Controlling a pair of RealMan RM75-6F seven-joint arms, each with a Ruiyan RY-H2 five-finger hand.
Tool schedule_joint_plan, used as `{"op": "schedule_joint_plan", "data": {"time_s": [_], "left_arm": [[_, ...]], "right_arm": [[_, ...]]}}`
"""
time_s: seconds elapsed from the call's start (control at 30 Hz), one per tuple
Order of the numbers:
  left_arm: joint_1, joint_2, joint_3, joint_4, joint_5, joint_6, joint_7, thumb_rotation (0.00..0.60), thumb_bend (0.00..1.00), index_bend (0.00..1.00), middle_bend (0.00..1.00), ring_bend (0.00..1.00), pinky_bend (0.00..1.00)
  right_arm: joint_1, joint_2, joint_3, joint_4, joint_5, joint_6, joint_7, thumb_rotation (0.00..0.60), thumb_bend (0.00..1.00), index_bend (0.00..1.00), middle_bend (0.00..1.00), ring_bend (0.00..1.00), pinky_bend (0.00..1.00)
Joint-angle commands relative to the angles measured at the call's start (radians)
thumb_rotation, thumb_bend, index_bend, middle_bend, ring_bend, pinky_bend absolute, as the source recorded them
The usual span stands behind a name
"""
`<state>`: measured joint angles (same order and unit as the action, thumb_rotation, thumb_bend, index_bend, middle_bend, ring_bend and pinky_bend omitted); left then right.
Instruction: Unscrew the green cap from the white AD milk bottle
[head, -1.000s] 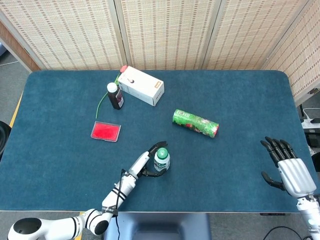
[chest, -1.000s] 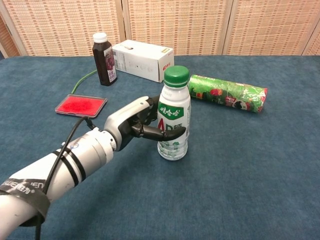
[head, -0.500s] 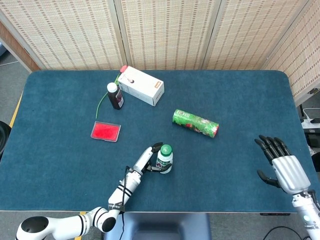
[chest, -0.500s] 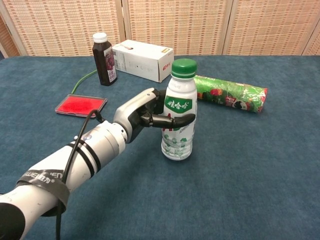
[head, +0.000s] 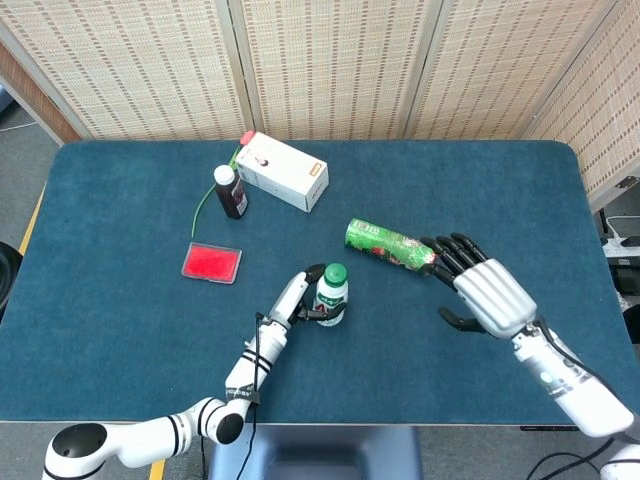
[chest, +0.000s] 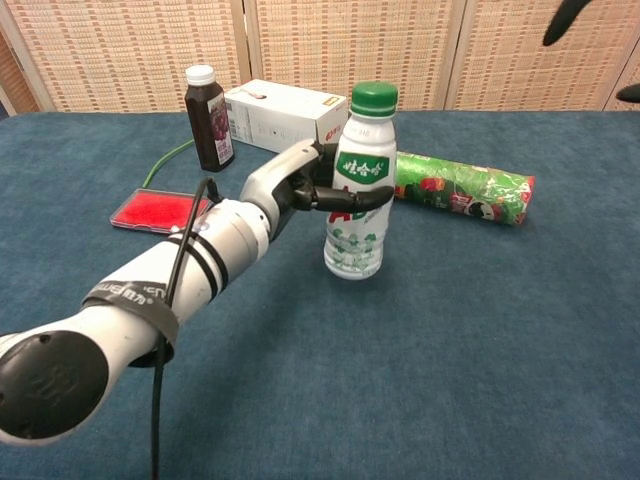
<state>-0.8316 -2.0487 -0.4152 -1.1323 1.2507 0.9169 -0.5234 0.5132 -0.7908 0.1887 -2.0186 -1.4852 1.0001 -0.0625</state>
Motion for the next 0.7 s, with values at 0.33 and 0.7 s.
{"op": "schedule_joint_plan", "data": {"time_s": [0.33,0.7], "left_arm": [[-0.019,0.019,-0.009,-0.038,-0.013,0.032,0.065,0.600,0.68,0.80,0.85,0.42,0.13],[-0.013,-0.026,0.039,0.031,0.017,0.068,0.047,0.600,0.68,0.81,0.85,0.45,0.16]], "right_arm": [[0.212,-0.094,0.062,-0.047,0.355,-0.168,-0.277,0.600,0.27,0.27,0.00,0.00,0.00],[0.288,-0.164,0.018,-0.064,0.491,-0.140,-0.418,0.600,0.27,0.27,0.00,0.00,0.00]]}}
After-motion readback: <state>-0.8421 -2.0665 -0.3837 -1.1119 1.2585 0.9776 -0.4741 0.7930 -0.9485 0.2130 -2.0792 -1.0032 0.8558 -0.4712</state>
